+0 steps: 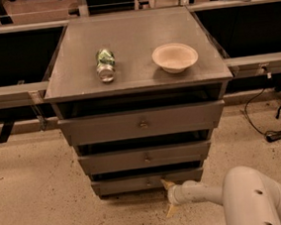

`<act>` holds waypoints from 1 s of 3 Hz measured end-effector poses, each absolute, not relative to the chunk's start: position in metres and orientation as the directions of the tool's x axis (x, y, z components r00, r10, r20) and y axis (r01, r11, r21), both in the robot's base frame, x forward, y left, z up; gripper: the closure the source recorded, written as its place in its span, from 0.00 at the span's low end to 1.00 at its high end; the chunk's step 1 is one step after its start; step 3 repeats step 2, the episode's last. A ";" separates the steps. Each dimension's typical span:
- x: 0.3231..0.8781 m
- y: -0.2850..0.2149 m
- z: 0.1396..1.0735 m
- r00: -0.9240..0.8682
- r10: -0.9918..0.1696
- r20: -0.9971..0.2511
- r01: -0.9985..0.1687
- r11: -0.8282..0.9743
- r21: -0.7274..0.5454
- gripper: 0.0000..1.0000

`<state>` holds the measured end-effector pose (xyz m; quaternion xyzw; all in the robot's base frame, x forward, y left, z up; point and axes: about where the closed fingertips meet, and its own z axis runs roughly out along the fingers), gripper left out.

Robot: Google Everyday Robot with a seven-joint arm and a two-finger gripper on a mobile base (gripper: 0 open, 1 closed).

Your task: Close bottom drawer

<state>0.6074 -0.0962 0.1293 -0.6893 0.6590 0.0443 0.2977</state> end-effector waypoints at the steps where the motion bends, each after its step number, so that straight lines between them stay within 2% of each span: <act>1: 0.590 -0.100 0.143 0.169 -0.834 -0.524 -0.921 0.055 -0.385 0.00; 2: 0.593 -0.106 0.164 0.197 -0.812 -0.550 -0.895 0.080 -0.439 0.00; 3: 0.593 -0.106 0.164 0.197 -0.812 -0.550 -0.895 0.080 -0.439 0.00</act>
Offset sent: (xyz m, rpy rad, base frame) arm -0.0155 -0.0026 0.0106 0.0748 -0.0344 0.0261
